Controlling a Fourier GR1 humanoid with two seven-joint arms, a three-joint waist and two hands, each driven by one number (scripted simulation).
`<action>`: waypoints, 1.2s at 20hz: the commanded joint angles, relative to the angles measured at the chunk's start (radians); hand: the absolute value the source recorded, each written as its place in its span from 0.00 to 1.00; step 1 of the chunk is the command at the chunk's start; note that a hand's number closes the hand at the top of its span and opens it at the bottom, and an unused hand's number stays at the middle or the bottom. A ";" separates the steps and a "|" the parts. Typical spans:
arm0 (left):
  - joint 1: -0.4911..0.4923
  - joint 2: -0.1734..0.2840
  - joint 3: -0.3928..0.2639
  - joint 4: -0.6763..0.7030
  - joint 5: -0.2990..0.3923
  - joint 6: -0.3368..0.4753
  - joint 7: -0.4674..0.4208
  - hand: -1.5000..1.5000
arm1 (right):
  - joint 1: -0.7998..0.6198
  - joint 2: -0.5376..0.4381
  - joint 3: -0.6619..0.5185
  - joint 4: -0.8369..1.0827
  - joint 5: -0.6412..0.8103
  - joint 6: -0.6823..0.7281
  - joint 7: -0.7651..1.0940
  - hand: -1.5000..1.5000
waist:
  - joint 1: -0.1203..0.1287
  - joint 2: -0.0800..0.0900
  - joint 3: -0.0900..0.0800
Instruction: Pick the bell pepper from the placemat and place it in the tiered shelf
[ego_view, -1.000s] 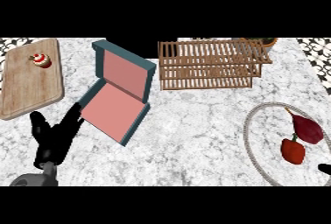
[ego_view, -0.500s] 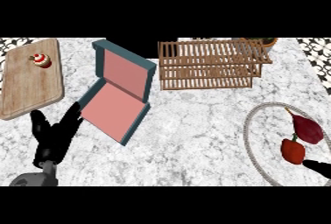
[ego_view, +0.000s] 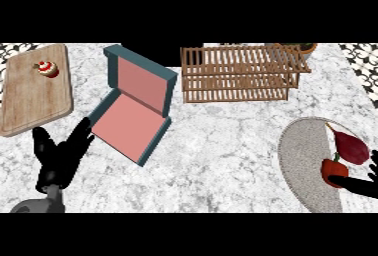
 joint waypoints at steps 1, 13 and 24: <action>0.000 -0.015 0.031 0.025 -0.014 -0.023 0.010 0.50 | -0.011 0.039 0.000 -0.009 0.061 -0.016 0.006 0.00 | -0.001 0.004 -0.004; -0.017 -0.045 0.028 0.035 -0.041 -0.024 0.017 0.50 | -0.095 0.071 -0.045 0.227 0.080 -0.008 -0.215 0.00 | -0.001 0.005 -0.003; -0.039 -0.048 0.047 0.058 -0.046 -0.024 0.026 0.50 | -0.112 0.117 0.051 0.133 0.139 0.034 -0.297 1.00 | -0.004 0.005 -0.004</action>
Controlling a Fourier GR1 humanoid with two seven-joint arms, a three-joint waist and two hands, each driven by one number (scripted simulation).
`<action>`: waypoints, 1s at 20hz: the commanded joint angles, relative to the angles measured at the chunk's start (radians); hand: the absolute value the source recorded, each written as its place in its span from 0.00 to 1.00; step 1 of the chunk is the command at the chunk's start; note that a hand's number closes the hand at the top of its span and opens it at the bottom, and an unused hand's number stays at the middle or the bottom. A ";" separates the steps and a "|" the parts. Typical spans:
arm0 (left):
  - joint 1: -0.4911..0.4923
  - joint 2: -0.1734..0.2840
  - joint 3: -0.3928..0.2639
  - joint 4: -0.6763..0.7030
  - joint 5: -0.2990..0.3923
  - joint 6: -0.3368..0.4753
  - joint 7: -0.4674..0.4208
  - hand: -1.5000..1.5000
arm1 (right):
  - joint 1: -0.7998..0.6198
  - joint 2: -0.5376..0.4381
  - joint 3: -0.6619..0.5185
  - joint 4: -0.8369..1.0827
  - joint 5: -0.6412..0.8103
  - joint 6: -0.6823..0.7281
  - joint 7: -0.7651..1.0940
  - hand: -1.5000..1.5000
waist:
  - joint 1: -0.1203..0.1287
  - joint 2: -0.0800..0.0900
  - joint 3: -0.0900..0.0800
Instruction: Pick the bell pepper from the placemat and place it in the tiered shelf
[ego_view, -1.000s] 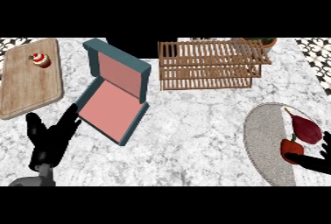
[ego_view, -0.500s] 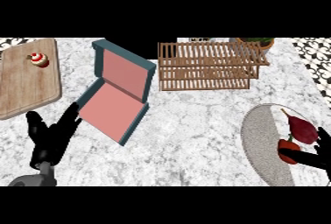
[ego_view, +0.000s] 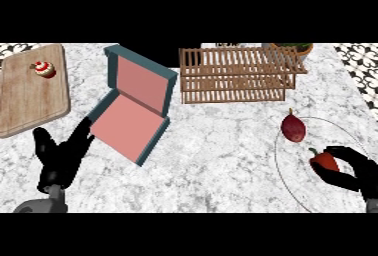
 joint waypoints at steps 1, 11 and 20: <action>-0.002 -0.029 -0.018 0.076 -0.025 -0.003 -0.023 0.50 | -0.097 0.035 -0.007 0.088 -0.001 -0.009 -0.063 1.00 | 0.011 0.015 0.014; -0.019 -0.028 -0.053 0.016 -0.027 -0.016 0.032 0.50 | -0.350 0.163 0.634 -0.187 0.516 0.059 0.140 1.00 | 0.080 0.010 0.008; 0.029 -0.025 -0.014 -0.019 -0.013 0.011 0.050 0.50 | -0.484 0.344 0.760 -0.615 0.765 0.039 0.599 1.00 | -0.005 -0.001 0.012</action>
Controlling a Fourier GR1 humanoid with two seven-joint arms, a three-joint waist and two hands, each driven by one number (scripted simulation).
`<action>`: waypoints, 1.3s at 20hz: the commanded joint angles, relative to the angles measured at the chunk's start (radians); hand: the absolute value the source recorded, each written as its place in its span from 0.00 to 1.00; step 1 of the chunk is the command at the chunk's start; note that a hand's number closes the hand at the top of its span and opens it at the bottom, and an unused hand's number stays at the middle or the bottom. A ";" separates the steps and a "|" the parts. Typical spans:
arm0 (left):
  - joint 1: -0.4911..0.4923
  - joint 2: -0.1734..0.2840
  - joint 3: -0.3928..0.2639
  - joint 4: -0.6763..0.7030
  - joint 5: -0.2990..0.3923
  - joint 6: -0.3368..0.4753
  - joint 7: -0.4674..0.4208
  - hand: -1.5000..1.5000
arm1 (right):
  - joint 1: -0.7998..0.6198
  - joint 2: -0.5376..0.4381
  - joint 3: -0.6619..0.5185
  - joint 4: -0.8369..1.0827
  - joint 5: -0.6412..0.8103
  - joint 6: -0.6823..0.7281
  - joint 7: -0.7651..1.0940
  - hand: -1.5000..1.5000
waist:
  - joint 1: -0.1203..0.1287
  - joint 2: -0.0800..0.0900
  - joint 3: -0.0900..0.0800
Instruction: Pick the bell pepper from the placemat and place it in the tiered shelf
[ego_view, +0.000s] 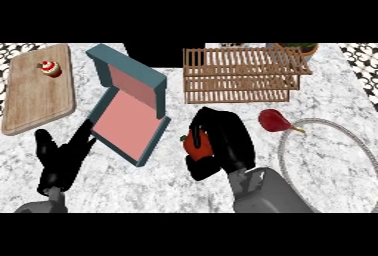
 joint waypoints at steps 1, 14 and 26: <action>-0.002 0.004 0.018 0.022 0.012 -0.003 0.014 0.50 | -0.107 0.049 0.037 -0.188 0.121 0.035 0.221 1.00 | -0.020 0.003 -0.003; -0.016 -0.033 -0.003 0.025 -0.025 0.020 0.019 0.50 | -0.500 0.049 -0.313 -0.335 0.064 0.381 0.523 1.00 | -0.013 0.011 -0.002; -0.026 -0.035 0.020 0.094 -0.023 -0.015 -0.036 0.50 | -0.720 -0.142 -0.616 0.059 -0.024 0.332 0.271 1.00 | -0.003 0.016 -0.002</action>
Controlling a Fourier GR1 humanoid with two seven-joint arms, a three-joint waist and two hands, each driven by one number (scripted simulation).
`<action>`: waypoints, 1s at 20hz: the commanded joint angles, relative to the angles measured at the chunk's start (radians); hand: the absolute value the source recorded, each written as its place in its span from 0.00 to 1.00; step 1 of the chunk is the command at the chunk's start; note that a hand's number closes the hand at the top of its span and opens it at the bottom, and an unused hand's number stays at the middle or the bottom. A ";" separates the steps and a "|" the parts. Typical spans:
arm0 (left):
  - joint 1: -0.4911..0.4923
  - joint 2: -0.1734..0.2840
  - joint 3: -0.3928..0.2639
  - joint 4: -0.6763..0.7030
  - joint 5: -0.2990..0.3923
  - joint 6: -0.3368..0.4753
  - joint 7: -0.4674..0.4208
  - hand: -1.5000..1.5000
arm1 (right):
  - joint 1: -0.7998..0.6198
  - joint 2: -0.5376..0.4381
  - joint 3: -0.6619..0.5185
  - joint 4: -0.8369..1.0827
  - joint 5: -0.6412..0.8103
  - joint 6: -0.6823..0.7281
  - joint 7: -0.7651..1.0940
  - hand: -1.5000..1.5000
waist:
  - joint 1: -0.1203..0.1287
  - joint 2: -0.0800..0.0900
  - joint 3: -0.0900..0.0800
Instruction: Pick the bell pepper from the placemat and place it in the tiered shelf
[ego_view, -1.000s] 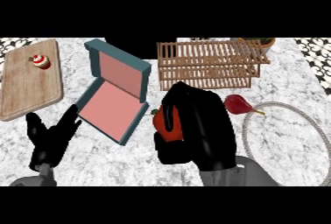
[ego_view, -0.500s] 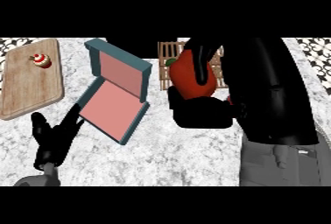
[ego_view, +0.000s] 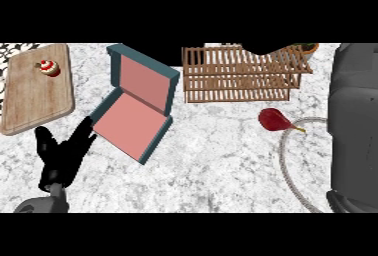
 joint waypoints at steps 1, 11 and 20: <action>0.058 0.015 0.005 -0.032 0.008 -0.026 0.010 0.50 | -0.093 -0.054 -0.070 0.107 -0.040 0.051 0.006 1.00 | 0.004 0.002 -0.005; 0.020 -0.042 -0.021 0.014 -0.036 0.018 -0.005 0.50 | -0.131 -0.156 -0.086 0.494 -0.026 -0.007 -0.331 1.00 | 0.009 0.008 -0.005; 0.018 -0.009 0.019 -0.017 -0.001 -0.021 0.039 0.50 | -0.128 -0.116 -0.063 0.673 0.046 -0.161 -0.450 1.00 | 0.006 0.005 -0.005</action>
